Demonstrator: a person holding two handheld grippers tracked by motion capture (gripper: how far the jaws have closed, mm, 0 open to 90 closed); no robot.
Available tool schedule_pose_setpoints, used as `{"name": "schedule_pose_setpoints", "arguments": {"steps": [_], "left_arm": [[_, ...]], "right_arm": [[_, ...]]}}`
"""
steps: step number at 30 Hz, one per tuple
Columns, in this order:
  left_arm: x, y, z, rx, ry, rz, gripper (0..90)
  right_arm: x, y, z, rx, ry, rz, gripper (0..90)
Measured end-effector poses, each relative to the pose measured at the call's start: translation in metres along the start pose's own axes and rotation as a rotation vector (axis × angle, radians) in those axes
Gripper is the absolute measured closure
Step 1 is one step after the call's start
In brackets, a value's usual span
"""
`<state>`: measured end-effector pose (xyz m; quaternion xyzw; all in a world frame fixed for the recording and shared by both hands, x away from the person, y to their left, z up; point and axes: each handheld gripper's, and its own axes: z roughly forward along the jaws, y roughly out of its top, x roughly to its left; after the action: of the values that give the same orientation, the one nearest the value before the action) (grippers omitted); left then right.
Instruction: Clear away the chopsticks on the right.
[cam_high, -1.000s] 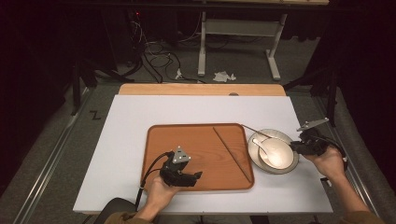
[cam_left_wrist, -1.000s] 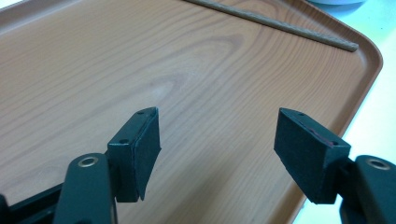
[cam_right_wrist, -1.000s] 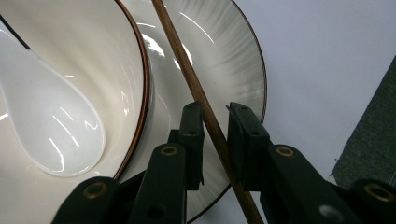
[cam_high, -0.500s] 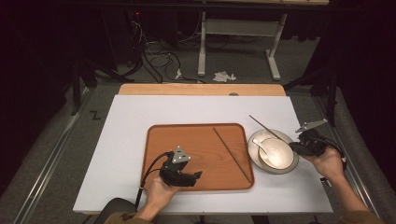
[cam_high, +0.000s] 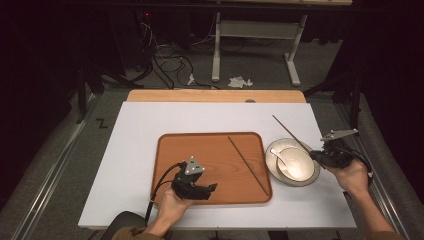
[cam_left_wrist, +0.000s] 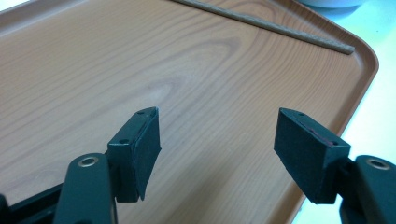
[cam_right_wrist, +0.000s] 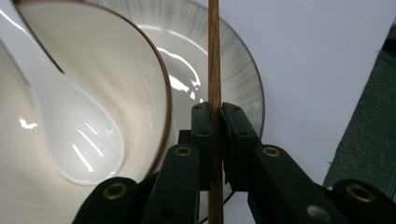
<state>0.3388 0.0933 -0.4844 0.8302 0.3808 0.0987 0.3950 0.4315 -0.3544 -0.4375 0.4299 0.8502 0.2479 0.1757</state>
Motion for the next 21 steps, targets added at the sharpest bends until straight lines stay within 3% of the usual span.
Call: {"name": "schedule_pose_setpoints", "arguments": {"steps": [1,5,7,9,13,16,19,21], "left_arm": [[0.0,0.0,0.0,-0.002,-0.002,-0.003,31.5],[0.0,0.0,0.001,-0.003,0.002,-0.008,31.5],[0.0,0.0,0.001,-0.004,0.002,-0.006,31.4],[0.0,0.0,0.0,-0.001,0.003,-0.003,31.5],[0.002,0.0,-0.001,-0.003,0.001,-0.009,31.5],[0.001,0.0,-0.001,-0.006,0.001,-0.009,31.4],[0.001,0.0,-0.003,-0.007,0.002,-0.007,31.4],[0.001,0.0,-0.003,-0.01,0.002,-0.011,31.5]], "right_arm": [[0.006,0.002,-0.012,-0.043,0.001,0.006,85.3],[0.018,0.005,-0.028,-0.094,0.009,-0.003,85.3],[0.033,0.009,-0.039,-0.12,0.029,-0.026,85.3],[0.039,0.009,-0.042,-0.122,0.029,-0.042,85.3],[0.066,0.012,-0.046,-0.139,0.08,-0.051,85.2],[0.078,0.014,-0.046,-0.128,0.076,-0.077,85.3],[0.101,0.018,-0.045,-0.139,0.123,-0.091,85.2],[0.107,0.02,-0.044,-0.137,0.132,-0.098,85.2]]}}
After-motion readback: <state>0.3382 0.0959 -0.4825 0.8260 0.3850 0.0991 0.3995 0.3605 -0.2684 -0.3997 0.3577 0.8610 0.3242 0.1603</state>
